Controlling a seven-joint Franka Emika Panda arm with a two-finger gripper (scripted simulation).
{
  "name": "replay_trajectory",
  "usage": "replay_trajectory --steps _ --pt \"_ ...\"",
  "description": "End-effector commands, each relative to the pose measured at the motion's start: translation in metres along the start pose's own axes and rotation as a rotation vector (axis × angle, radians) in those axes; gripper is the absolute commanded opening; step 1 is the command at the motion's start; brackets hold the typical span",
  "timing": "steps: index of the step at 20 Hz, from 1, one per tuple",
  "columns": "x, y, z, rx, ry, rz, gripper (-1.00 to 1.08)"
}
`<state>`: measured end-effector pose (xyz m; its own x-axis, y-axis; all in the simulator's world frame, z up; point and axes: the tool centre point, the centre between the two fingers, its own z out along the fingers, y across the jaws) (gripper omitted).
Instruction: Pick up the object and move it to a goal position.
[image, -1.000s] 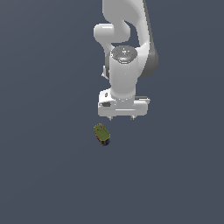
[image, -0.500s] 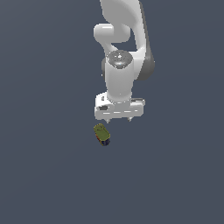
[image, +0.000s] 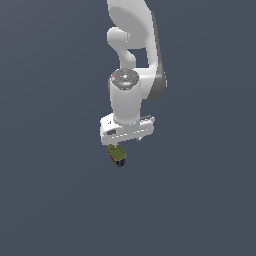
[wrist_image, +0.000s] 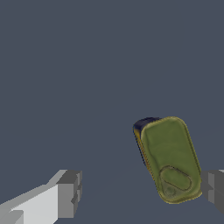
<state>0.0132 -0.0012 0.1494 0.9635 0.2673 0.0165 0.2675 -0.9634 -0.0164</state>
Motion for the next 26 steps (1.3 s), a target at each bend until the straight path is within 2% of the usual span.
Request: replay_trajectory --steps 1,13,26 --pt "-0.001 0.01 0.007 -0.004 -0.003 -0.058 1.0" --pt "-0.008 0.044 0.034 -0.013 -0.016 -0.269 1.0" --pt "-0.01 0.052 0.043 -0.014 -0.019 -0.312 1.0"
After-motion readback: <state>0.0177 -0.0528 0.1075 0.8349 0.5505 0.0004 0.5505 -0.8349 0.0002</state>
